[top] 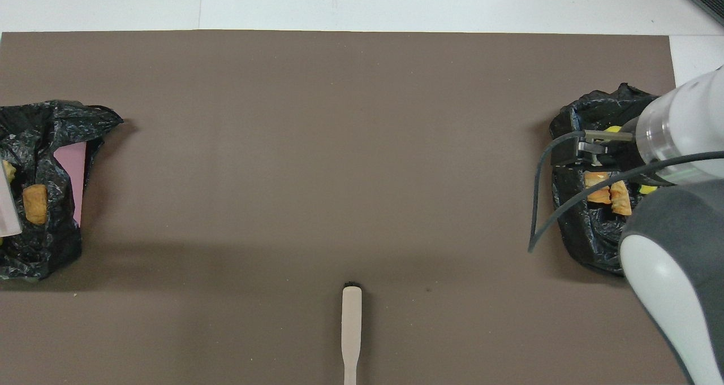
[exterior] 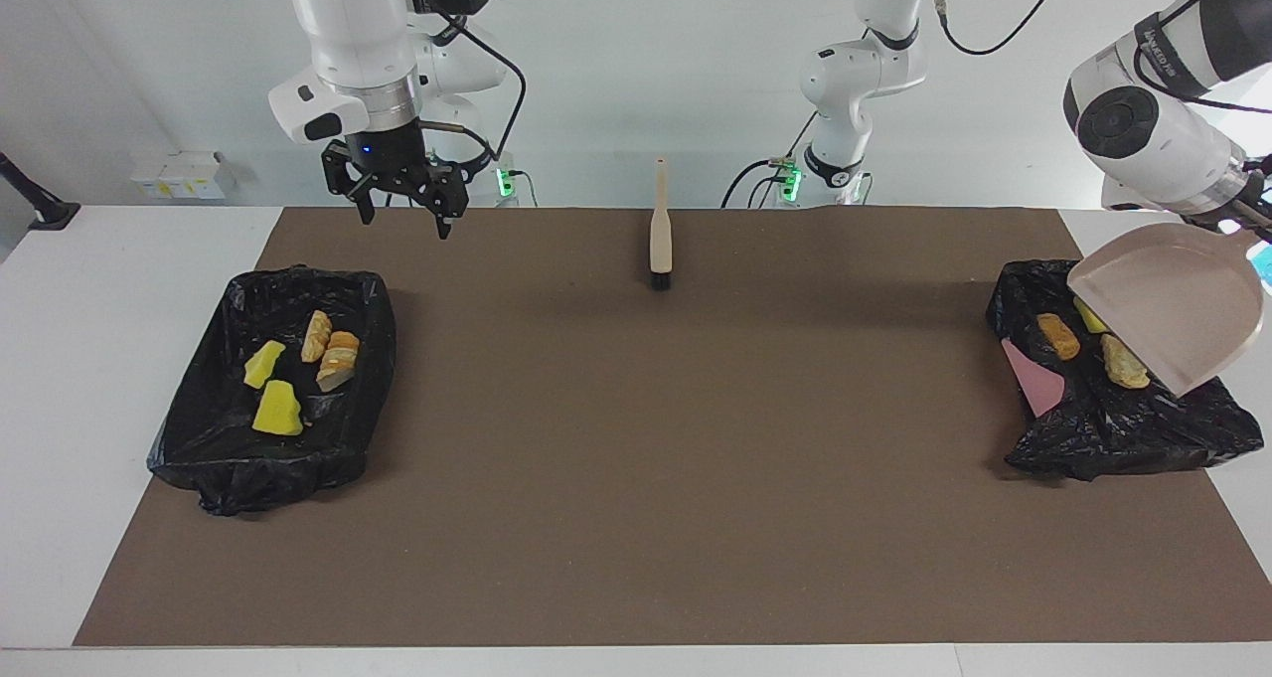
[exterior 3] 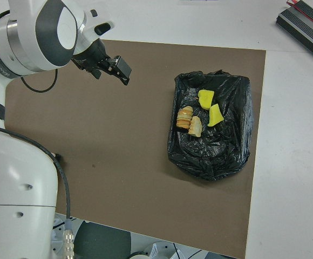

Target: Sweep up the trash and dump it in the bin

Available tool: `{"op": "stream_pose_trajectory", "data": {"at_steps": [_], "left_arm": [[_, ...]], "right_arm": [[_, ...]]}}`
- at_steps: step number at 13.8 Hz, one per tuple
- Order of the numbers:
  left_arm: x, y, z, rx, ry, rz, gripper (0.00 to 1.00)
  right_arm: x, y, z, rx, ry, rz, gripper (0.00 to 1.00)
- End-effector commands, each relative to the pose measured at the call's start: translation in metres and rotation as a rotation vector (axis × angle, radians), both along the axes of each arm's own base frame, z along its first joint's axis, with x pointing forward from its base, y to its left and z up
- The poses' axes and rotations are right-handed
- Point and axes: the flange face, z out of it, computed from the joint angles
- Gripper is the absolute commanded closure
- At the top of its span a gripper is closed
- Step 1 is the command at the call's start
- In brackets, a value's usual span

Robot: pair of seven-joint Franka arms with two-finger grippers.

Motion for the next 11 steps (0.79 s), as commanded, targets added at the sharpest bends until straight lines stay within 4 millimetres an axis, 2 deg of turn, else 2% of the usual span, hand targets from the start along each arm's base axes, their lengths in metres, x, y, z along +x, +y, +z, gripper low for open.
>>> {"op": "stream_pose_trajectory", "data": {"at_steps": [1,4,7,11], "left_arm": [[-0.015,-0.047,-0.002,-0.068,-0.101,0.136,1.0],[-0.027,-0.083,-0.019,-0.24,-0.174,0.327,1.0],[-0.036,-0.127,-0.026,-0.353,-0.199,0.418,1.0],[-0.05,-0.201,-0.031,-0.484,-0.298,0.586,1.0]], "right_arm": [[0.009,-0.03,0.005,-0.01,0.024,0.05,0.0],[0.011,-0.03,0.005,0.014,0.016,0.08,0.0],[0.012,-0.05,0.005,0.084,0.022,0.033,0.0],[0.008,-0.059,0.005,0.08,0.035,0.018,0.0]]}}
